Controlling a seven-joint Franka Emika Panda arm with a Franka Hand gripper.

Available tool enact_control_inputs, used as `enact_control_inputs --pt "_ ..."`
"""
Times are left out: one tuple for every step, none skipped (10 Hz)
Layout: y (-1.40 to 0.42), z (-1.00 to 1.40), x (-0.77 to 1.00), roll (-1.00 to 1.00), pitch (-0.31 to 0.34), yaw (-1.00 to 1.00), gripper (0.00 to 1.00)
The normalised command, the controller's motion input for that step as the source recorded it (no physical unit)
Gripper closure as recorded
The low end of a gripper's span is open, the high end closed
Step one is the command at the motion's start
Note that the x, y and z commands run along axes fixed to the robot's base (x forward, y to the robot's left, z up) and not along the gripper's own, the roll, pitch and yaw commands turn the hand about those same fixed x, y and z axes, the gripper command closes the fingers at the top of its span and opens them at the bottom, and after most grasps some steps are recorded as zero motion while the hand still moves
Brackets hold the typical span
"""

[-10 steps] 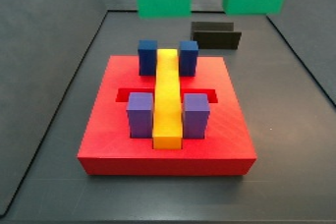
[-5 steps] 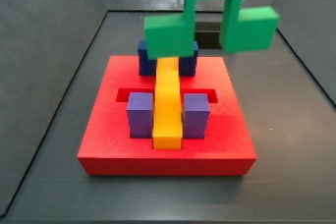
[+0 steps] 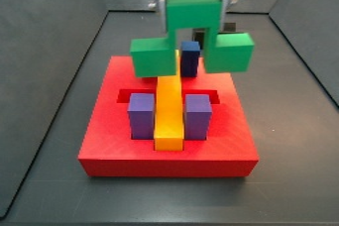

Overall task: Pick up the green object. Move up. Move to above the board. Insert the green object.
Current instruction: Insert the green object.

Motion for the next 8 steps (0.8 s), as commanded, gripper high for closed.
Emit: enact_control_inputs --pt "-0.06 0.0 -0.43 0.12 0.0 -0.07 1.0" --pt "-0.1 0.0 -0.44 0.16 -0.003 -0.12 1.0" --pt "-0.16 -0.06 -0.37 0.19 -0.026 -0.13 1.0" --pt "-0.02 -0.13 -0.07 0.0 -0.007 -0.09 1.0" --pt "0.0 -0.17 0.0 0.0 -0.03 -0.05 1.0" --pt "0.0 -0.08 0.24 -0.11 -0.02 -0.03 1.0" --pt "0.07 -0.03 0.33 -0.19 -0.011 0.0 1.0" --pt "0.04 0.0 0.3 -0.18 -0.004 0.0 1.0"
